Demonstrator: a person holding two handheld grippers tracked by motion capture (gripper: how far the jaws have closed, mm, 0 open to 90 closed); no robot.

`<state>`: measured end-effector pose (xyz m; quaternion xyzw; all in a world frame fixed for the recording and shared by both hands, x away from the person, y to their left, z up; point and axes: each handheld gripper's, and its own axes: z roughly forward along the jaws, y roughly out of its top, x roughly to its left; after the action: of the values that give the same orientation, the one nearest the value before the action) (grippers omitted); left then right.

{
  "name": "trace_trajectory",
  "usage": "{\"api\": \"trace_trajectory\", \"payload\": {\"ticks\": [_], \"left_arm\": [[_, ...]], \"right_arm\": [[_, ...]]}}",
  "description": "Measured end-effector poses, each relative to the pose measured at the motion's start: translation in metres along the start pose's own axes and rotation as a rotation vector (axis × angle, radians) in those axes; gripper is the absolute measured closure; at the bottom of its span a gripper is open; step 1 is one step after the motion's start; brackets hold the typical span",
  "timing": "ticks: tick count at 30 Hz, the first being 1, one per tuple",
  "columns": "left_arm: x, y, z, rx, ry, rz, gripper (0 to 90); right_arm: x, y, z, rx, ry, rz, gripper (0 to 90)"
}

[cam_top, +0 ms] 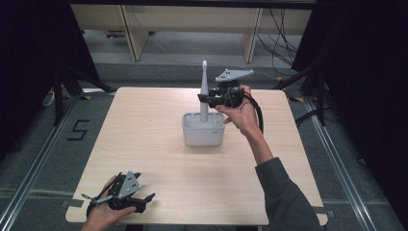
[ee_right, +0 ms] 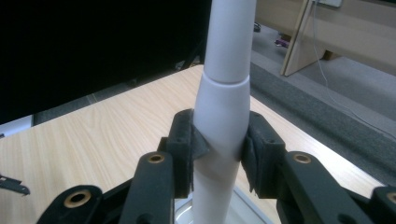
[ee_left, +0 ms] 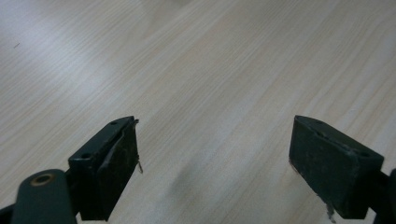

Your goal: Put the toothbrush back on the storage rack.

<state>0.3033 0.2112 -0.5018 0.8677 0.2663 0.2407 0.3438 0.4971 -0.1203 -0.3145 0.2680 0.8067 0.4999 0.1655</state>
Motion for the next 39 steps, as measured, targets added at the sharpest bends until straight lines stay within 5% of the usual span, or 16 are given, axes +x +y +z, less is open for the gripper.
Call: {"api": "trace_trajectory", "payload": {"ticks": [12, 34, 35, 36, 39], "left_arm": [[0.000, 0.000, 0.000, -0.003, 0.003, -0.001, 15.2], [0.000, 0.000, -0.001, -0.010, -0.004, -0.005, 15.1], [-0.001, 0.000, -0.001, -0.010, -0.006, -0.005, 15.1], [-0.001, 0.000, -0.001, -0.010, -0.007, -0.008, 15.1], [-0.001, 0.000, -0.001, -0.010, -0.003, -0.006, 15.1]], "right_arm": [[-0.010, -0.001, 0.016, 0.004, -0.041, 0.002, 67.0], [-0.007, -0.021, 0.047, 0.028, -0.029, 0.017, 67.0], [-0.006, -0.023, 0.049, 0.030, -0.024, 0.046, 67.0], [-0.008, -0.025, 0.050, 0.027, -0.025, 0.015, 67.0], [-0.006, -0.030, 0.054, 0.044, -0.022, 0.045, 67.0]]}}
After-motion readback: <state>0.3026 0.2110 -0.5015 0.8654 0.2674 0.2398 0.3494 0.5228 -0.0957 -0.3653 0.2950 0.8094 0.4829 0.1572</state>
